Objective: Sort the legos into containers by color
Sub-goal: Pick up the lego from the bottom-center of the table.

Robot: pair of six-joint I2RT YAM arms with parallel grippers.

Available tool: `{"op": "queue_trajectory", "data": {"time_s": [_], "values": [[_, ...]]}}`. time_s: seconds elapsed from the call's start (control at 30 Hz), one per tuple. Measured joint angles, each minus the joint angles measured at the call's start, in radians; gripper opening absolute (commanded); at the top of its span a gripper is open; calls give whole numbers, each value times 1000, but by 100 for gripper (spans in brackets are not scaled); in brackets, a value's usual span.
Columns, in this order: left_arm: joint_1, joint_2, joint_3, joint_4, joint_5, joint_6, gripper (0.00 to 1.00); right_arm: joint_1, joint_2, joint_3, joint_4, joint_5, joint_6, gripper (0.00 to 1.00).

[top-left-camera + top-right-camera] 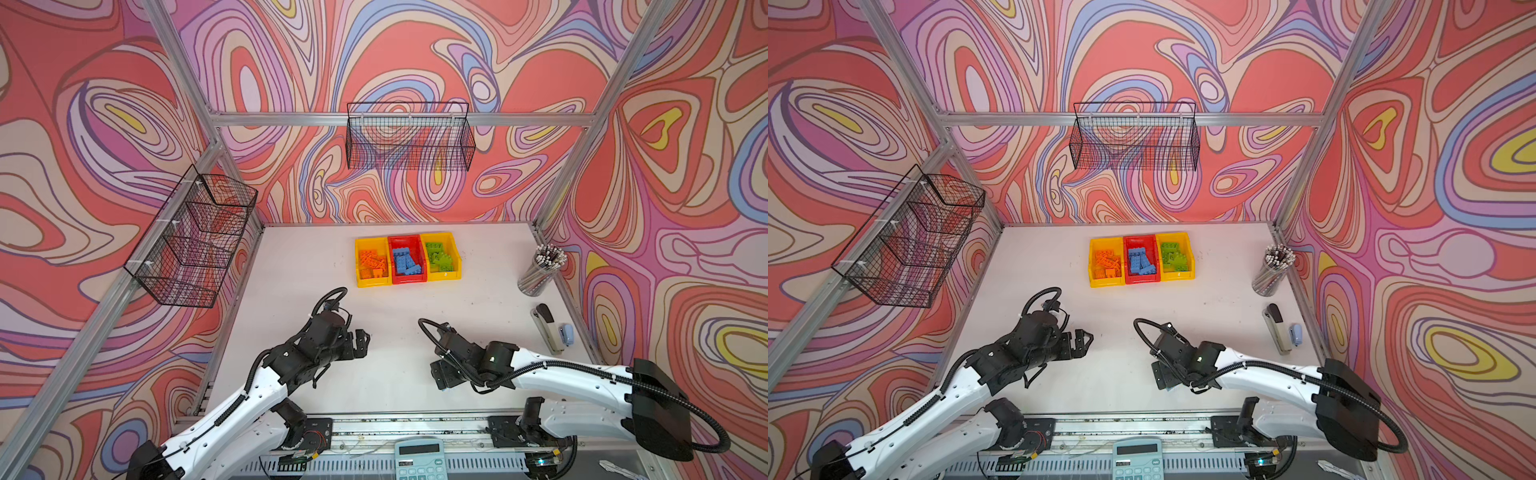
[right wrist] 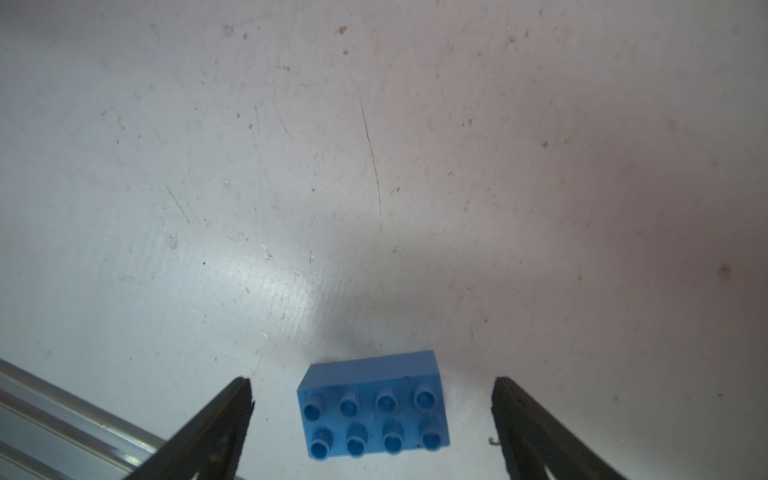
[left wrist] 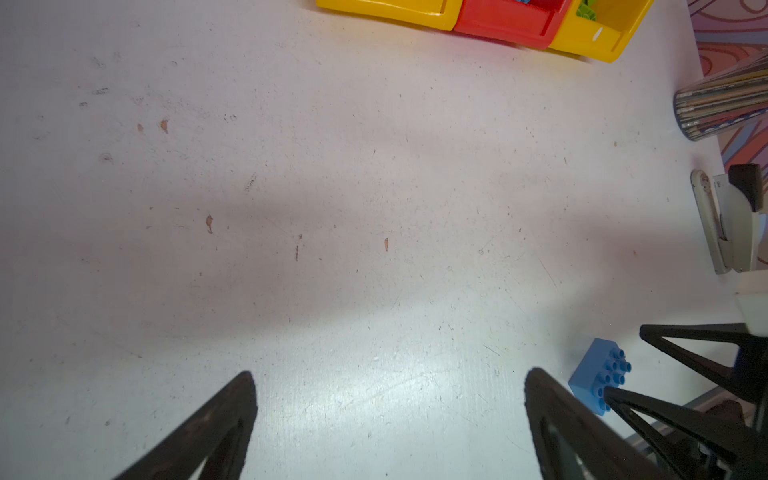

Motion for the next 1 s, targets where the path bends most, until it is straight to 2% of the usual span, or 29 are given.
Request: {"op": "queue_trajectory", "data": {"time_s": [0.27,0.57,0.73,0.9,1.0], "values": [[0,-6,-11,-8,-20,-8,100,28,34,-39,45,-4,35,91],[0,-5,-19,-15,-22,-8,100,30,106,-40,83,-5,53,64],[0,-9,-23,-16,-22,-8,100,30,123,-24,80,4,58,57],[0,-29,-31,-27,-32,-8,100,24,129,55,40,56,50,55],[0,-37,-31,-27,-41,-7,100,-27,155,162,49,81,13,53]]}}
